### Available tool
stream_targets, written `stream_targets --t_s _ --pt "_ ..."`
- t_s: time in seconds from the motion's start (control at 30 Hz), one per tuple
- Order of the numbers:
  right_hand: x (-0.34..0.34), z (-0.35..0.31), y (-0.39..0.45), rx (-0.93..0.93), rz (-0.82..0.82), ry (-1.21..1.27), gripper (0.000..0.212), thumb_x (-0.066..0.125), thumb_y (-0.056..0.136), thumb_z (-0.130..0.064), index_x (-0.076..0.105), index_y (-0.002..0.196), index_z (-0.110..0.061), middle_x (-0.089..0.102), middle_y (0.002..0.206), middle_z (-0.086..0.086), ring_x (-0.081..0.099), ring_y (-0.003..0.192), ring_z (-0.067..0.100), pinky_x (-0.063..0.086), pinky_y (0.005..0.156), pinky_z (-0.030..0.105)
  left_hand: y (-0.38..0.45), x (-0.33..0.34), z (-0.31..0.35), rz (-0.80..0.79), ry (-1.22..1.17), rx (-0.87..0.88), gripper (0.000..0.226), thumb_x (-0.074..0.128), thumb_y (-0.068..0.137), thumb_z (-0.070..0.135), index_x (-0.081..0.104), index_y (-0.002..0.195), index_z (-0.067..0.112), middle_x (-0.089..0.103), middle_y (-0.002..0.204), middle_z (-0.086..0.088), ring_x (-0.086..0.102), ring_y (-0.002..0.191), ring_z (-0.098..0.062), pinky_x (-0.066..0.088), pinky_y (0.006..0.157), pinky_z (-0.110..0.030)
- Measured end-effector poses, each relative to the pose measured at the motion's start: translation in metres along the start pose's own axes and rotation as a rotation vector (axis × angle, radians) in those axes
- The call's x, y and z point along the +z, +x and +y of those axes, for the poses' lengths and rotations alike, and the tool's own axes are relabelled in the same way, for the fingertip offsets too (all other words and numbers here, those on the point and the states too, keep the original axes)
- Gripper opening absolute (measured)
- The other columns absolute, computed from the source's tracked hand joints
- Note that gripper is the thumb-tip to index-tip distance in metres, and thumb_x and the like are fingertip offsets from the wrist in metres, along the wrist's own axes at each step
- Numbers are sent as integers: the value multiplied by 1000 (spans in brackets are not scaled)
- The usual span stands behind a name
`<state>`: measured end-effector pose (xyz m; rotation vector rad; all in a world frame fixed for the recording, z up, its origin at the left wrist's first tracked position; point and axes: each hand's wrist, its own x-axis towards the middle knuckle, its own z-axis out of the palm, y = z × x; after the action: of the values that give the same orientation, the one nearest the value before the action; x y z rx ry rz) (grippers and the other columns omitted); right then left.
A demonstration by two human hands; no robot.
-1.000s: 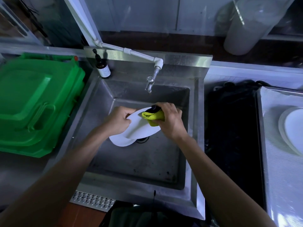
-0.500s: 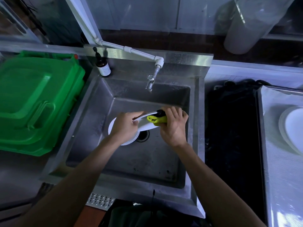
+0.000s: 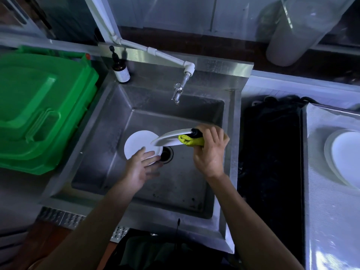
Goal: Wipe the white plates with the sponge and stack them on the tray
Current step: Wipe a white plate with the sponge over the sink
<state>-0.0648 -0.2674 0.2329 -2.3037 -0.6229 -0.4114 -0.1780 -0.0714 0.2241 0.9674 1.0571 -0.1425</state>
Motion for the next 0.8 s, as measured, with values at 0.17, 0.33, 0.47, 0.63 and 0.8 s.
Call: stream_targets --t_s 0.17,0.33,0.47,0.63,0.8 --pt "0 -2 -9 -62 32 -11 43 59 72 -15 60 116 -18 59 115 -5 50 107 23 36 94 49 -11 33 16 -157 -258 -78 64 59 94 59 60 120 1 75 112 -18 75 98 -36 60 79 -58" --pt "-2 -2 -19 -58 -1 -25 45 62 72 -11 62 116 -16 61 119 -2 51 113 24 36 95 51 -13 48 25 -90 -479 -67 31 59 99 12 56 122 -9 75 97 -26 77 83 -38 62 58 -43" --pt "-6 5 -26 -93 -98 24 48 60 73 -9 62 121 -15 59 123 -1 50 116 25 37 95 49 -11 47 25 -48 -512 -37 13 54 100 3 57 107 -7 74 95 -27 76 75 -36 62 55 -38" --pt "-9 9 -33 -104 -265 94 62 63 72 -2 57 133 -12 55 133 3 46 125 26 39 100 51 -7 39 30 -17 -500 9 20 57 97 -2 59 117 -5 70 112 -21 75 87 -30 62 58 -40" --pt "-13 6 -37 -28 -373 199 70 63 72 -4 51 139 -16 54 137 0 47 124 24 42 100 50 -5 33 36 4 -443 54 22 57 98 -2 58 120 -3 67 116 -18 70 97 -27 62 58 -41"
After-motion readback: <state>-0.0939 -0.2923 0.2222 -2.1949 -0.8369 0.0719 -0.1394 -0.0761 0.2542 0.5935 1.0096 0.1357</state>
